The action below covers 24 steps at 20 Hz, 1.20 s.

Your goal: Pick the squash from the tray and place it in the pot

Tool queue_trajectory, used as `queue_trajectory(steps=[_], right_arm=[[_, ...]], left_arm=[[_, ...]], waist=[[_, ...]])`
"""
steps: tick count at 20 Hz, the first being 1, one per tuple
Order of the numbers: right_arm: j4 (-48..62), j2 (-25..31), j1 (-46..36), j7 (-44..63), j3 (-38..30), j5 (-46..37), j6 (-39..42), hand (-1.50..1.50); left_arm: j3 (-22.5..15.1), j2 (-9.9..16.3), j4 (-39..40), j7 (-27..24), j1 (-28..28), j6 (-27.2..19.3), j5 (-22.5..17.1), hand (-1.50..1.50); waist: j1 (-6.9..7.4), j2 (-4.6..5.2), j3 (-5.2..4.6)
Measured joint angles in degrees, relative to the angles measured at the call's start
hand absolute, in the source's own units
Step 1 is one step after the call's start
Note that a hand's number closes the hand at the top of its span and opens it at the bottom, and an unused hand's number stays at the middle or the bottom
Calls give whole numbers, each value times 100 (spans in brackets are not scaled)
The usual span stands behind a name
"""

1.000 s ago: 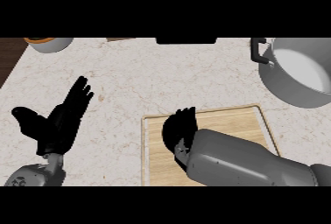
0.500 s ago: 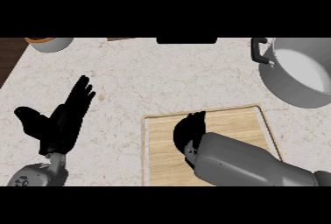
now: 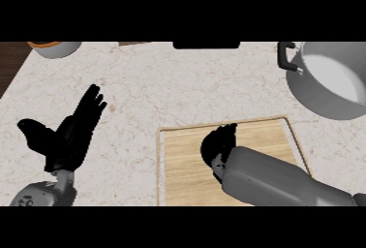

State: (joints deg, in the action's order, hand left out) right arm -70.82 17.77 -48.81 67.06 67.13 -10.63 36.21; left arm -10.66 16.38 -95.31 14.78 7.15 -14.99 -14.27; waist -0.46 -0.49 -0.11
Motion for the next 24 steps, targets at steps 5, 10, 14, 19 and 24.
queue_trajectory(steps=[5,10,14,19,24], right_arm=[[-113,45,261,-117,-224,-216,85,150],[-259,-39,425,-383,-502,-768,215,150],[-470,8,712,-464,-663,-1223,168,150],[-411,1021,985,-794,-2140,-1261,-781,150],[-125,2054,1467,-1433,-3811,-942,-2045,150]], left_arm=[[0,-69,-110,160,47,-79,99,0],[81,-153,63,84,100,80,123,0],[108,-187,20,111,78,109,189,0],[306,-142,18,115,-106,-29,177,0],[473,-89,-21,58,-239,-95,159,0]], waist=[[16,-16,-2],[28,-14,-14],[18,-29,-14],[-471,-66,51],[-695,-47,65]])
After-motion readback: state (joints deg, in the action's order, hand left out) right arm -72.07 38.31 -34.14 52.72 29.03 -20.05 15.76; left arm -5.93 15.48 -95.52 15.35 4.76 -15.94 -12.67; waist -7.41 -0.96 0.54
